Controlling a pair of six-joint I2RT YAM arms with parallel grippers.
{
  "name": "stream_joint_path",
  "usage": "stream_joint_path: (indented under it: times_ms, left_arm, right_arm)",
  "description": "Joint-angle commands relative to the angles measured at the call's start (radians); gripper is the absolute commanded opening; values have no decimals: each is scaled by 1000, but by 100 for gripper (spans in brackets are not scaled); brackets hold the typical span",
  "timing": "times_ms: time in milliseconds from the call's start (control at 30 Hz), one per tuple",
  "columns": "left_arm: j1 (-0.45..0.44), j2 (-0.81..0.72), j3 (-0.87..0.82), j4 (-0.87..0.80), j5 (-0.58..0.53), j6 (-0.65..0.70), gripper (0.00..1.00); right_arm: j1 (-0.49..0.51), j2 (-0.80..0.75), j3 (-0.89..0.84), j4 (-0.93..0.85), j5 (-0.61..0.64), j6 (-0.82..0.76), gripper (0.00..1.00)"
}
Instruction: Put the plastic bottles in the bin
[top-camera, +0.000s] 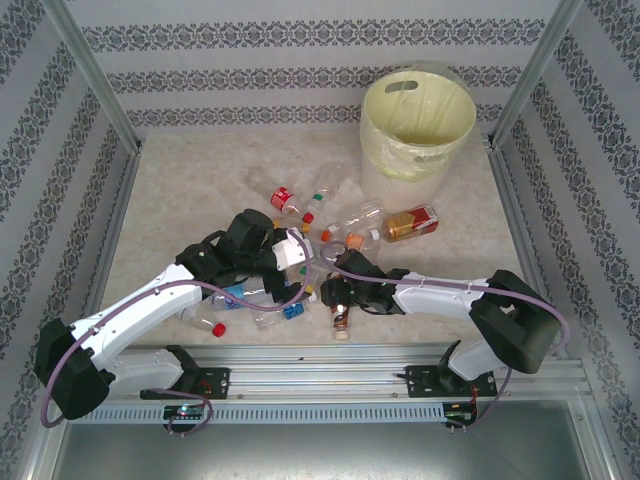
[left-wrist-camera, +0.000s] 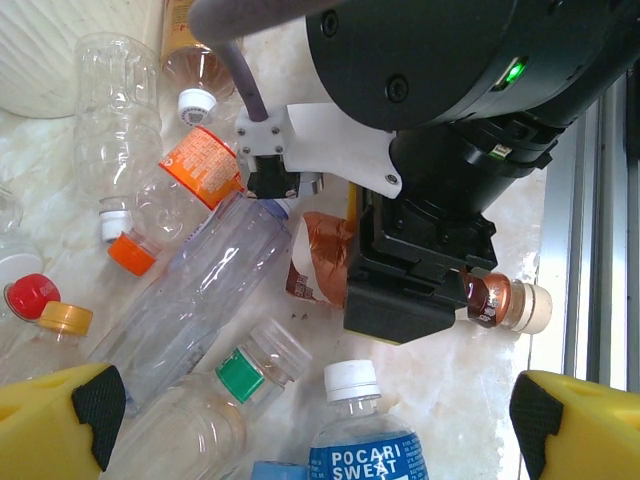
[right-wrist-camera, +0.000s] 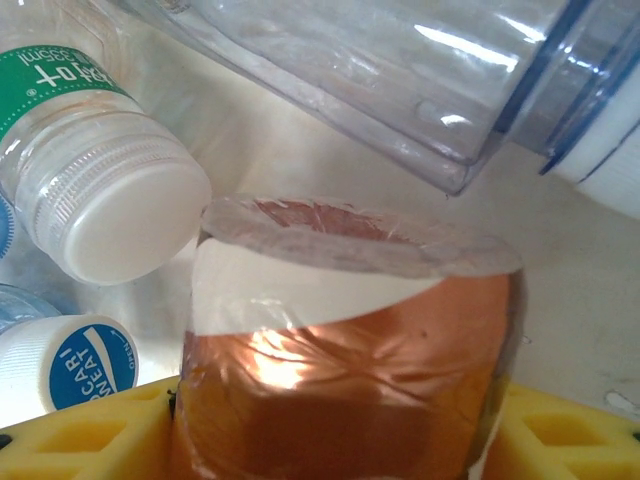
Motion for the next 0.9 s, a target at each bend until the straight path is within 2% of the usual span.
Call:
stream_joint_path:
  times_ms: [0,233,467,700,867]
  left_arm:
    - [-16,4,9,10,-6,11,100]
    - [-17,-3,2,50,19,-23,100]
    - [-18,-2,-9,131,78,-94,100]
    - [-18,-52,-76,415,184,-293,100]
    - [-17,-59,-132,641,186,-445,100]
  right_arm:
    - [10,-24,3,-34,41,-3,63]
    - [9,-92,-7,-72,59,-17,62]
    - [-21,-254,-20,-178,99,-46,62]
    - [-97,-447,6,-321,130,-102,62]
    - [-176,-558,59,-413,134,-157,62]
